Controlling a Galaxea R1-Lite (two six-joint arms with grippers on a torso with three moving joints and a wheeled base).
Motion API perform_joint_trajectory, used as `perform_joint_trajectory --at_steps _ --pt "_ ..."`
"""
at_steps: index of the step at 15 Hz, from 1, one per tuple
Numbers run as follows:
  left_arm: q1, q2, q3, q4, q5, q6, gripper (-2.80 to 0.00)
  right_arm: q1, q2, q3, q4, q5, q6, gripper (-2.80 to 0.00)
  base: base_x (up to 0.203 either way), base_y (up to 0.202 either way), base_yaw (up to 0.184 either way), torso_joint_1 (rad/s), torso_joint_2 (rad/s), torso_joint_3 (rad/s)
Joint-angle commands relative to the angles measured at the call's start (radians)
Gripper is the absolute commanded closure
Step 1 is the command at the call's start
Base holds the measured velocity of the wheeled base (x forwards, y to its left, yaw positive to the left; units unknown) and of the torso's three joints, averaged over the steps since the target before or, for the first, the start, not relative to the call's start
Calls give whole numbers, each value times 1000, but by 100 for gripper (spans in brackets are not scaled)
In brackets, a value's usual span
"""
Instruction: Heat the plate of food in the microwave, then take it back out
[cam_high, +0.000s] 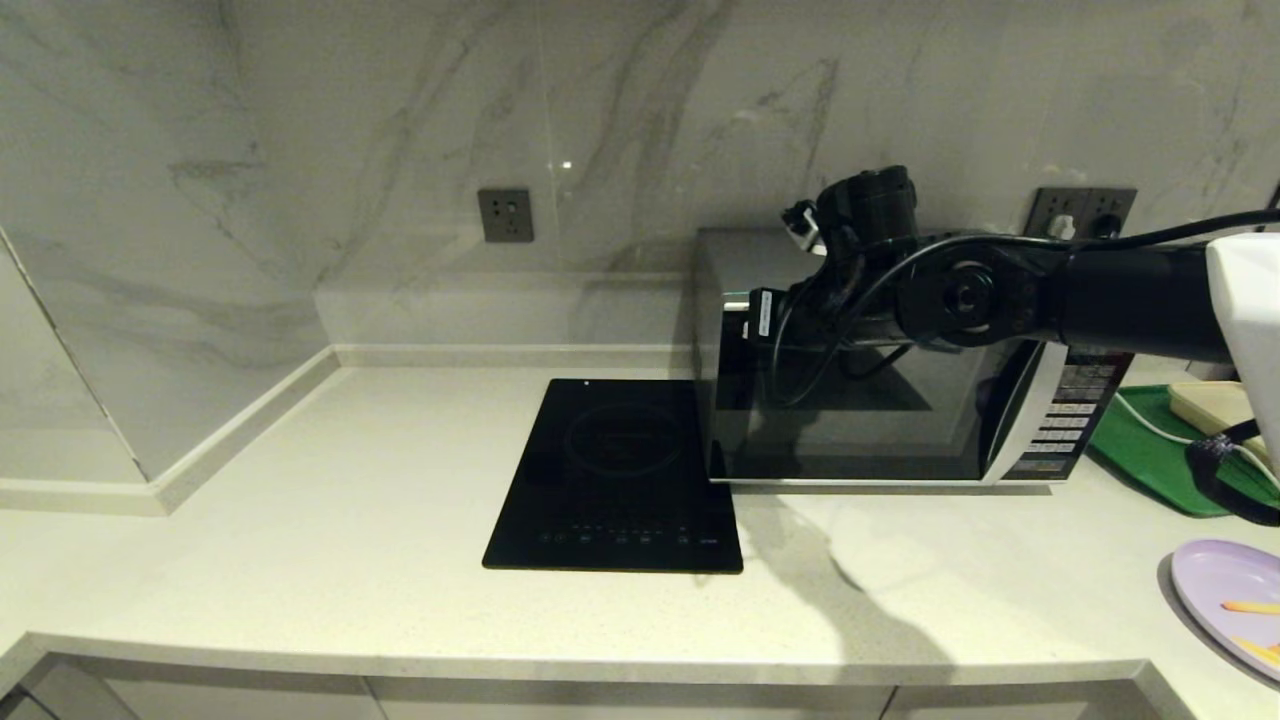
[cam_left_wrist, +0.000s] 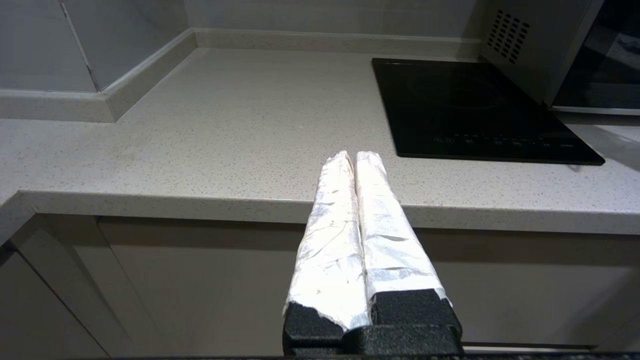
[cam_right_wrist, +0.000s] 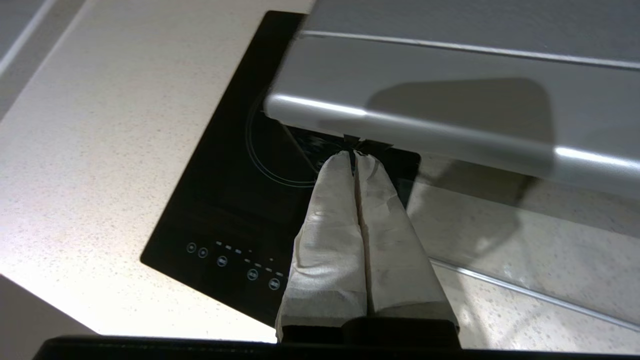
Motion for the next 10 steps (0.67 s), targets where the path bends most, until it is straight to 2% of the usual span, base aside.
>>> perform_joint_trajectory --at_steps 1,6,10 --pt "0 -1 0 -1 0 -1 0 3 -59 43 4 3 3 0 0 0 0 0 0 0" --pt "0 0 0 -1 0 -1 0 -3 -387 298 33 -1 1 0 0 0 0 0 0 0" --pt "0 0 0 -1 0 -1 0 -9 -797 461 262 -96 2 0 0 0 0 0 0 0"
